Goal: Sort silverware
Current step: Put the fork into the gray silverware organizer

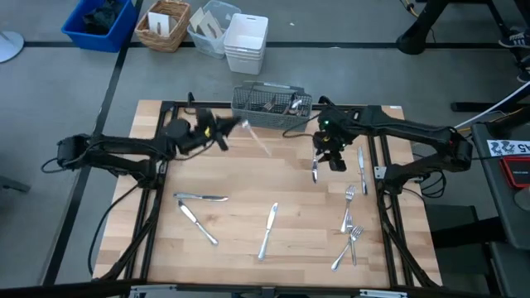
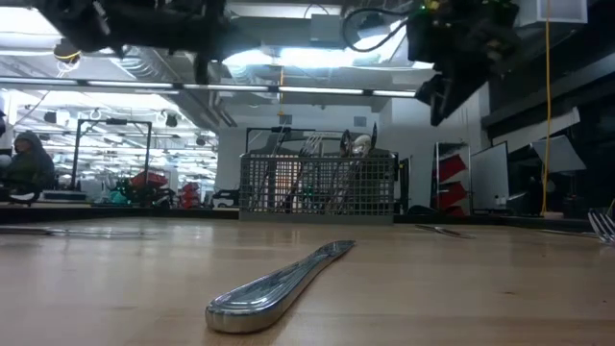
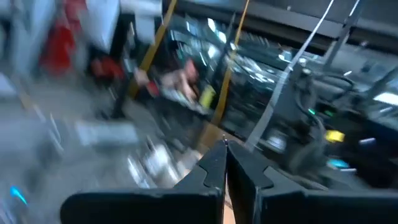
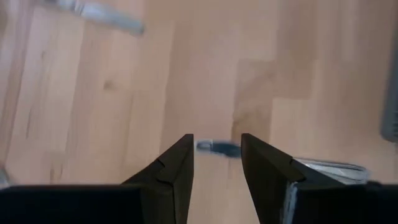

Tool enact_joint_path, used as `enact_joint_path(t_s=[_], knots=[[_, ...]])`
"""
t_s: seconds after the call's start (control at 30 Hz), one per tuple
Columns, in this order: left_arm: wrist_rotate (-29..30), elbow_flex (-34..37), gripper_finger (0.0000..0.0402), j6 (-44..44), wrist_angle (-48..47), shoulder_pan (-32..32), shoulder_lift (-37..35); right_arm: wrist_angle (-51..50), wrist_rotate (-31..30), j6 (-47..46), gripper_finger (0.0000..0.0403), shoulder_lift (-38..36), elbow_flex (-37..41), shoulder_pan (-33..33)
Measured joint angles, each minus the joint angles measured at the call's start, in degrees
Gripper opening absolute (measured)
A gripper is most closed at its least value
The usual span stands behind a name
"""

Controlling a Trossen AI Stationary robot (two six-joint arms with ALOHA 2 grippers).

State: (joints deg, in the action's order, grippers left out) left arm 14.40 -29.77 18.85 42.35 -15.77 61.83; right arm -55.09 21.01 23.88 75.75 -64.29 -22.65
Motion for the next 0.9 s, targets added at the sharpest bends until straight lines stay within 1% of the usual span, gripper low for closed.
enact_joint_path(t_s=[0.17,0.23,0.3,0.47,0.57,0.8,0.9], knots=[[0.0,-7.1,0.0000,-21.4,0.6,-4.5,2.2,7.3,-0.4,-9.3,0.0136,-0.4,2.7,-1.2],[0.0,-9.3,0.0000,-28.1,0.5,-5.9,3.9,8.5,-2.5,-12.0,0.0136,-0.3,4.7,-1.1],[0.0,-10.7,0.0000,-32.3,0.2,-7.3,6.0,9.0,-5.5,-15.3,0.0136,-0.3,6.6,-1.0],[0.0,-11.3,0.0000,-39.2,-0.3,-10.4,11.6,14.8,-11.9,-25.7,0.0136,-0.3,12.9,-1.0],[0.0,-11.3,0.0000,-40.8,0.4,-12.0,13.8,18.7,-15.5,-30.3,0.0136,-0.3,16.1,-1.0],[0.0,-11.3,0.0000,-41.8,0.8,-15.0,15.6,23.0,-16.9,-36.3,0.0136,-0.3,19.5,-1.0],[-0.1,-11.3,0.0000,-40.1,0.7,-15.9,16.7,24.5,-17.0,-37.5,0.0136,-0.3,20.3,-1.0]])
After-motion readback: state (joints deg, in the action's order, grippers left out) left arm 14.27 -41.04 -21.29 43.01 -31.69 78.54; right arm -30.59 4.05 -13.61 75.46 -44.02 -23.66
